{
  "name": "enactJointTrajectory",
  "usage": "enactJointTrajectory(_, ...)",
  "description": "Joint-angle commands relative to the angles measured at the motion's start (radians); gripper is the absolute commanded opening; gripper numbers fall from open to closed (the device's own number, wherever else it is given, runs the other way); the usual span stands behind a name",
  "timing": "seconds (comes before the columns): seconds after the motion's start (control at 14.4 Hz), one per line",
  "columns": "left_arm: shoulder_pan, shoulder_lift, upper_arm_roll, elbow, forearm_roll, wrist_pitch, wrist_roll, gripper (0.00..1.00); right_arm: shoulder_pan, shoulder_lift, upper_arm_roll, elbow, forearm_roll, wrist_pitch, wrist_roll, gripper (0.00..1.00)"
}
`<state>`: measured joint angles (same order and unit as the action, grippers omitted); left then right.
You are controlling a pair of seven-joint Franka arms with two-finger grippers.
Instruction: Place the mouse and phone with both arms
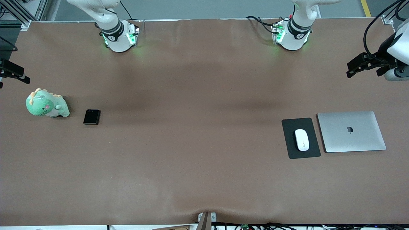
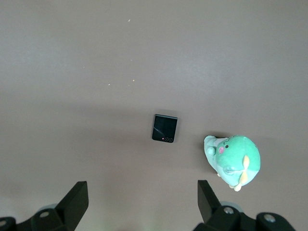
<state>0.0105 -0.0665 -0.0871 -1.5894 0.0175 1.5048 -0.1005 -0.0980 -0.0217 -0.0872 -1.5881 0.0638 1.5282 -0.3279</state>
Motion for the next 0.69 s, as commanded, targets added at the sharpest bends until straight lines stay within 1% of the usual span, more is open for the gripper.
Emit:
enactJointTrajectory(0.0, 0.009, 0.011, 0.000, 0.035, -0.008, -0.009, 0.007, 1.00, 0.076, -0.037, -0.028, -0.043, -0.050, 0.024, 0.007, 1.00)
enactJointTrajectory(0.07, 0.009, 0.011, 0.000, 0.035, -0.007, -0.009, 0.007, 1.00, 0.102, -0.037, -0.048, -0.036, -0.064, 0.018, 0.007, 1.00)
enactJointTrajectory(0.14, 0.011, 0.011, 0.001, 0.035, -0.007, -0.009, 0.007, 1.00, 0.106, -0.037, -0.052, -0.038, -0.065, 0.015, 0.007, 1.00)
enactJointTrajectory(0.63, 0.011, 0.011, 0.021, 0.035, -0.014, -0.009, -0.004, 1.00, 0.104, -0.026, -0.049, -0.007, -0.061, 0.018, 0.007, 1.00)
